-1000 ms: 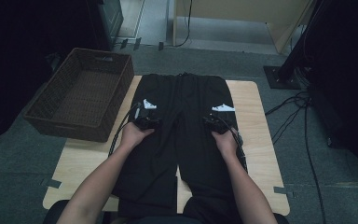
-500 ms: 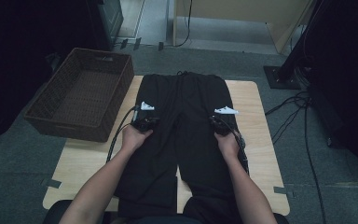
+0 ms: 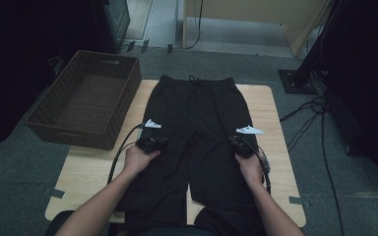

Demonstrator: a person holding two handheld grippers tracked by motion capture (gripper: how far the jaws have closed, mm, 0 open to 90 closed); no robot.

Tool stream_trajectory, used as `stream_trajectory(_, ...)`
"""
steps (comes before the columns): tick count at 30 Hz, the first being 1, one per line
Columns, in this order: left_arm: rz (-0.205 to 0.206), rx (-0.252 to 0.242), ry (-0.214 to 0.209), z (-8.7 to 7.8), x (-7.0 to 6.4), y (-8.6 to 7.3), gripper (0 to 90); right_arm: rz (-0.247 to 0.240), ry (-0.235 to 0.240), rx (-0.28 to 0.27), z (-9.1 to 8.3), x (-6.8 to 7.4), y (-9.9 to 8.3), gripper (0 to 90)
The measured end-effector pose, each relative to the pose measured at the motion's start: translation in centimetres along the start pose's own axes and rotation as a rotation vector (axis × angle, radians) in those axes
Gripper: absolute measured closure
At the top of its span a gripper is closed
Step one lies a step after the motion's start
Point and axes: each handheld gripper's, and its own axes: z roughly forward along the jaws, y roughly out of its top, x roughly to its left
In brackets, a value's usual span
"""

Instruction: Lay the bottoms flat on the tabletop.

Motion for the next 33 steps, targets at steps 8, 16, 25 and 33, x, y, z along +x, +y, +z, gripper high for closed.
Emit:
stream_trajectory(8, 0.004, 0.021, -0.041, -1.3, -1.6, -2.2, 89.5, -0.006, 0.03, 0.012, -2.4, 1.1, -2.3, 88.3)
stream_trajectory(16, -0.004, 0.001, -0.046, -1.7, -0.9, -2.9, 83.2, 0.003, 0.065, -0.03, -2.8, 1.5, -3.1, 77.6)
stream_trajectory(25, 0.02, -0.005, -0.057, -2.4, -0.4, -2.1, 43.8, -0.003, 0.102, -0.077, -2.2, 1.6, -2.1, 51.8)
stream_trajectory(33, -0.007, -0.031, -0.06, -3.5, 0.4, -1.9, 34.4, -0.115, 0.077, -0.02, -1.2, 2.2, -1.5, 48.6)
